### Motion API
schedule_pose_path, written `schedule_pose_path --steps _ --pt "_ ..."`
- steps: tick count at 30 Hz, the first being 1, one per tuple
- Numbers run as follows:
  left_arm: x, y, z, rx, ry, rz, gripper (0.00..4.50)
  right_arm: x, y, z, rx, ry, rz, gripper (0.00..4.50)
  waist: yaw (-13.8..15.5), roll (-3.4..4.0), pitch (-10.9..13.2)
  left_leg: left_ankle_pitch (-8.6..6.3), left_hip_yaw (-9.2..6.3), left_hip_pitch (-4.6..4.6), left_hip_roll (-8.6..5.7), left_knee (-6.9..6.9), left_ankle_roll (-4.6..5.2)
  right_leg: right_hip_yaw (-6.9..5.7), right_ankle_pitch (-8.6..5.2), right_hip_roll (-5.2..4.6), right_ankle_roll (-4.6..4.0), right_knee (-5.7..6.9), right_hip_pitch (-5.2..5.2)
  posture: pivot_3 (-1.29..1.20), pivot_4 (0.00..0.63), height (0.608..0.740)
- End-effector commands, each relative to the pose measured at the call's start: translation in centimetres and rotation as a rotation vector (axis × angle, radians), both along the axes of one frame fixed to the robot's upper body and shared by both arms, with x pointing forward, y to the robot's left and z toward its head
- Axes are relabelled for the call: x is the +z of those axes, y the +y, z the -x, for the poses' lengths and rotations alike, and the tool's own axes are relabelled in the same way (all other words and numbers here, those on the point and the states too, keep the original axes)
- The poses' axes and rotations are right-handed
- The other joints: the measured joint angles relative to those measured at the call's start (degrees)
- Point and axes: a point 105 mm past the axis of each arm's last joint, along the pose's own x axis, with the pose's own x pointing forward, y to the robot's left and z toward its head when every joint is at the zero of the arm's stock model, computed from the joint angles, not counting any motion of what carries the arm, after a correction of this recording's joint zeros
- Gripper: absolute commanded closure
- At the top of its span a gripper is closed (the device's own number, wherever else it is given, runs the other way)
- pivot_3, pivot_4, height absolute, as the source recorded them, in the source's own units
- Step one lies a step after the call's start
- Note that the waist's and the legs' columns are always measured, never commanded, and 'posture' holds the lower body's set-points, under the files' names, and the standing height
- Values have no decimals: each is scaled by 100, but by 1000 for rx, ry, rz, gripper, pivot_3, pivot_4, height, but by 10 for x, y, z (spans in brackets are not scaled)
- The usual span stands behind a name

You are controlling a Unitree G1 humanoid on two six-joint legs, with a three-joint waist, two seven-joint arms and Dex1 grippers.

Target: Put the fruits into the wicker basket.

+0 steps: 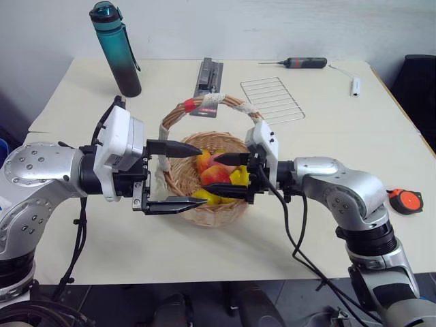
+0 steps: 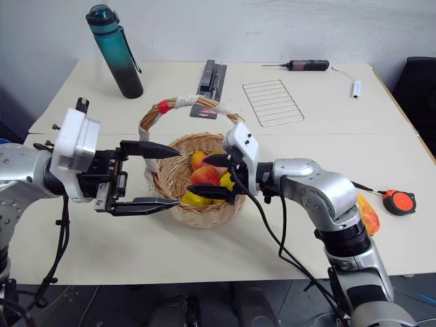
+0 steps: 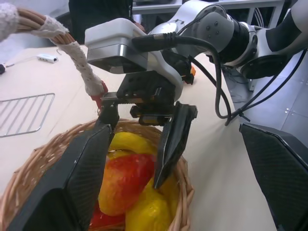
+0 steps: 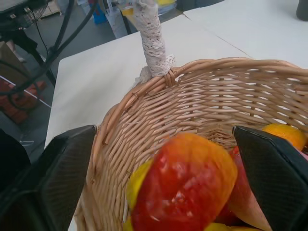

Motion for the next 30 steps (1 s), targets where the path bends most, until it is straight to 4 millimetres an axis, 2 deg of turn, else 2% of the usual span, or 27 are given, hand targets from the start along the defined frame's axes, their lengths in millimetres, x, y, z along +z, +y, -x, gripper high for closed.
schedule_pose_path --steps 1,4,7,12,14,17,20,23,26,30 --pt "5 -4 2 -36 -30 14 0 29 -26 21 14 -72 -56 21 41 0 0 -2 -1 1 1 -1 -1 -2 0 0 0 -2 0 0 150 740" --pt "6 -7 0 -61 -28 37 0 42 -66 40 -36 -53 -72 21 99 0 0 -4 -4 0 2 -2 -3 -6 -1 1 -1 -4 1 0 150 740" --pt "4 -11 -2 -100 -18 49 0 48 -127 64 -217 -2 -25 21 200 6 3 -6 -13 -7 -2 -2 0 -9 -3 0 1 -13 2 0 150 740" --pt "-1 -18 -4 -152 -15 65 0 31 -216 89 -616 94 95 21 228 -6 -3 -8 -16 5 0 -2 3 -5 -4 7 7 -28 26 0 150 740" --pt "-5 -20 -5 -161 -18 62 0 23 -238 99 -699 139 94 21 222 -6 -3 -6 -13 6 -3 -1 6 0 -9 8 14 -38 33 0 150 740" --pt "-8 -22 -3 -184 -27 45 0 -1 -261 111 -784 223 117 21 173 -13 0 -16 -13 21 -4 -4 31 1 -8 8 38 -56 84 0 150 740" --pt "-5 -22 -2 -191 -34 48 0 -19 -274 104 -878 263 117 21 67 -19 -2 -16 -31 27 1 -5 56 -10 27 12 43 -101 118 0 150 740" --pt "-3 -22 -1 -194 -39 49 0 -32 -279 97 -912 256 181 21 29 -18 -2 -5 -23 27 -8 -3 72 5 53 10 53 -113 118 0 150 740" --pt "-2 -25 2 -192 -48 58 0 -41 -287 81 -972 228 242 21 23 -17 -2 -3 -25 26 -7 -6 71 3 53 10 51 -112 117 0 150 740" --pt "-2 -25 3 -171 -48 67 0 -51 -285 56 -980 202 278 21 31 -15 -1 -5 -28 25 -8 -12 68 2 57 10 32 -112 109 0 150 740"
